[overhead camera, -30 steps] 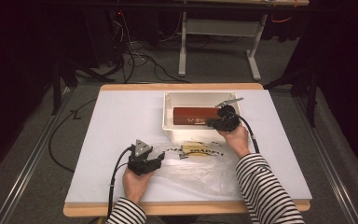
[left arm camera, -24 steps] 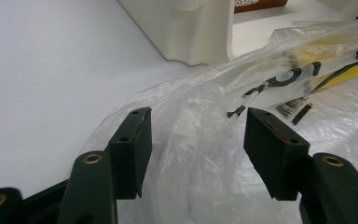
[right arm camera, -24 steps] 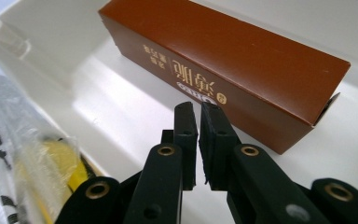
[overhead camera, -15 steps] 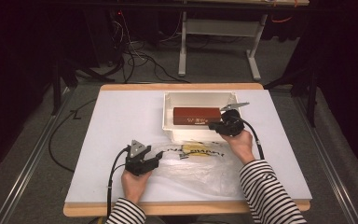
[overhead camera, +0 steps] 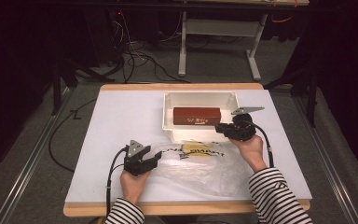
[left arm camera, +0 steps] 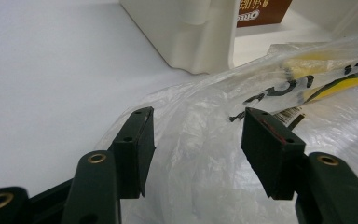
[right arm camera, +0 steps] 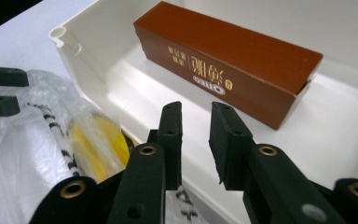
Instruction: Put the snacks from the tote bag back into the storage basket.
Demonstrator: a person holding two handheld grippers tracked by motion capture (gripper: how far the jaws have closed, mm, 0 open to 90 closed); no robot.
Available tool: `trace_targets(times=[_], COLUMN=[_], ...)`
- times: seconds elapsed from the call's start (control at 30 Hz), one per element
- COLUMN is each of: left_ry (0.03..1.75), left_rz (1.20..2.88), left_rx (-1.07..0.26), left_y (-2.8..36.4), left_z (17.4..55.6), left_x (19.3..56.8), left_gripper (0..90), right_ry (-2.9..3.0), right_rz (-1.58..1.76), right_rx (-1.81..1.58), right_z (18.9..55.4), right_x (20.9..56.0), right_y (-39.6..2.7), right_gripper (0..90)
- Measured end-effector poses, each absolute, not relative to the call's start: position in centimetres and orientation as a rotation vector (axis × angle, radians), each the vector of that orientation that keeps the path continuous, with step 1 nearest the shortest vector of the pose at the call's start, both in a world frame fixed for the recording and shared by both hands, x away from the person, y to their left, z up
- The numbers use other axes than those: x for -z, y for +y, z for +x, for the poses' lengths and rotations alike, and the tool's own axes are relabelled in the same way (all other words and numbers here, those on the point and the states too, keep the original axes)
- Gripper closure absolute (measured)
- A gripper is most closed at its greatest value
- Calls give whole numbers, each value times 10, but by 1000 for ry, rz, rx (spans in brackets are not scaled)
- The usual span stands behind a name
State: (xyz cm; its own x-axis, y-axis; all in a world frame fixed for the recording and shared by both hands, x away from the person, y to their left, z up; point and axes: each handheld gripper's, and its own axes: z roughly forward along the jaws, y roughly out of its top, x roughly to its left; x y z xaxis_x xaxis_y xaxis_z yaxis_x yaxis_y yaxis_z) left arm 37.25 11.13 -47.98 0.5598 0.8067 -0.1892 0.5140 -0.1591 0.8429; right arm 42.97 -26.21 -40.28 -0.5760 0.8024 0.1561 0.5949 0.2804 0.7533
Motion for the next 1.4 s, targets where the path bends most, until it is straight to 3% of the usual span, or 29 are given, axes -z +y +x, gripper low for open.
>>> trace_targets(times=[0.87, 1.4], left_ry=[1090, 1155], left_rz=[1780, 1756], left_rx=[-389, -424], left_y=[143, 165], left_z=[365, 372], left_x=[461, 461], left_gripper=[458, 459], right_ry=[2106, 1936], right_rz=[1290, 1407], right_rx=[-1299, -1317], right_z=[369, 346], right_x=[383, 407], right_y=[-317, -368], right_gripper=[661, 638])
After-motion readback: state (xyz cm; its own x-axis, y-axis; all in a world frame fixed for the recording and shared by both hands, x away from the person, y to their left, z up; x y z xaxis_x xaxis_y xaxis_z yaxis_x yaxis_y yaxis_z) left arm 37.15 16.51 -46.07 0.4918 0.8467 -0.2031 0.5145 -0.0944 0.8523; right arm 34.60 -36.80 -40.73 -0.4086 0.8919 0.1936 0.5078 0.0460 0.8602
